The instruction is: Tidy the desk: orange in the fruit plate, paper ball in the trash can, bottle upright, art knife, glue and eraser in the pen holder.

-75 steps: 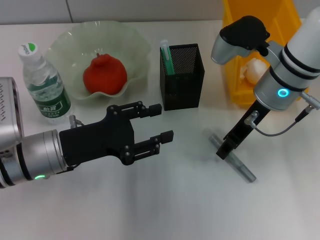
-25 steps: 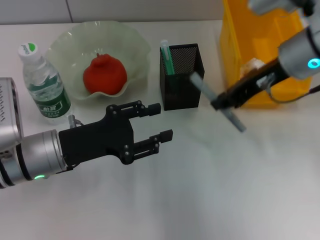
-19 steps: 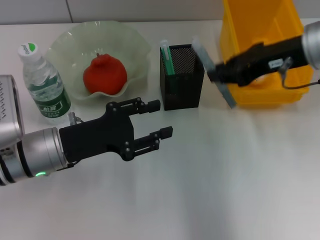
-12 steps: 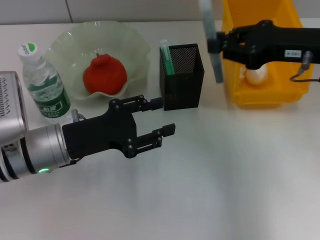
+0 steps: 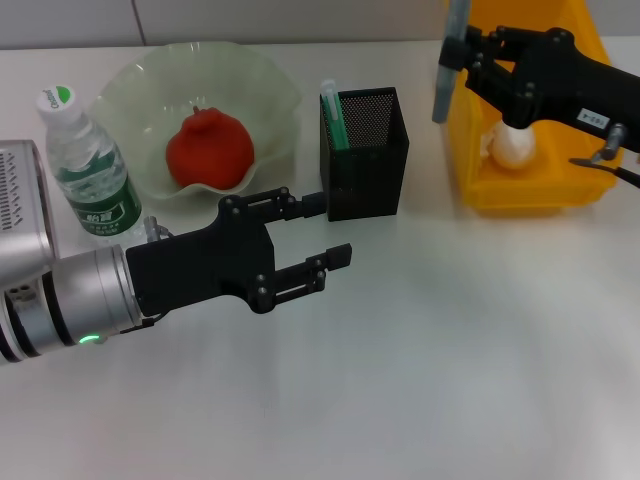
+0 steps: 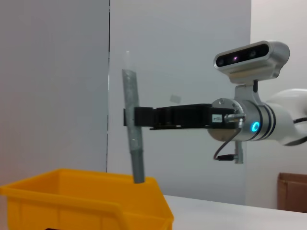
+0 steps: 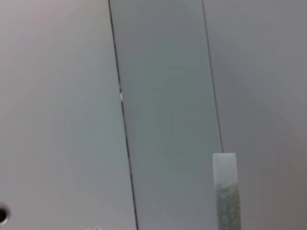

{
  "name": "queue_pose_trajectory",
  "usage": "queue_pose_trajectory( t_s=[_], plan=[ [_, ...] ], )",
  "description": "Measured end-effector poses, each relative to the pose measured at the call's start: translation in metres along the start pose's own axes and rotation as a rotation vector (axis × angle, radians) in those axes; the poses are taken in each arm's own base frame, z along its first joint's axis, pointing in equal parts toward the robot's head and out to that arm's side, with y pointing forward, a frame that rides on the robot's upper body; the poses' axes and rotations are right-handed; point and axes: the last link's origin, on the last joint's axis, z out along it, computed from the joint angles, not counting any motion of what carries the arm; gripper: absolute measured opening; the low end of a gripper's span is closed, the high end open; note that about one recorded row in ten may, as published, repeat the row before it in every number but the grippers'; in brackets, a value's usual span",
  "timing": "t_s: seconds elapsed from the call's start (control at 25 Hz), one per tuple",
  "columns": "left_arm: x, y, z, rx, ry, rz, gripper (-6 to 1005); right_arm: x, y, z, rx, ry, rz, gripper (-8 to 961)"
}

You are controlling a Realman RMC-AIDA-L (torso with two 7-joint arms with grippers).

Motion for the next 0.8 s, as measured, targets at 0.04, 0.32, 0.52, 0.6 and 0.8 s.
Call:
queue_pose_trajectory(
  t_s=[0.04, 0.32, 0.52, 0.6, 0.8],
  plan=[
    [0.000, 0.000, 0.000, 0.000, 0.000, 0.000, 642, 0.001, 0.000, 0.002, 0.006, -0.017, -0.004, 163],
    [0.000, 0.000, 0.000, 0.000, -0.001, -0.003, 643, 0.009, -0.005, 0.022, 0.036, -0.031, 0.023, 163],
    [-0.001, 0.001, 0.000, -0.002, 0.000, -0.005, 644, 0.012, -0.011, 0.036, 0.042, 0.044, 0.074, 163],
    [-0.001, 0.001, 0.000, -0.001, -0.001, -0.006, 644, 0.014, -0.011, 0.041, 0.033, 0.082, 0.086, 163],
    [-0.001, 0.001, 0.000, -0.001, -0.001, -0.007, 645, 0.019, -0.010, 0.052, 0.016, 0.154, 0.063, 163]
  ],
)
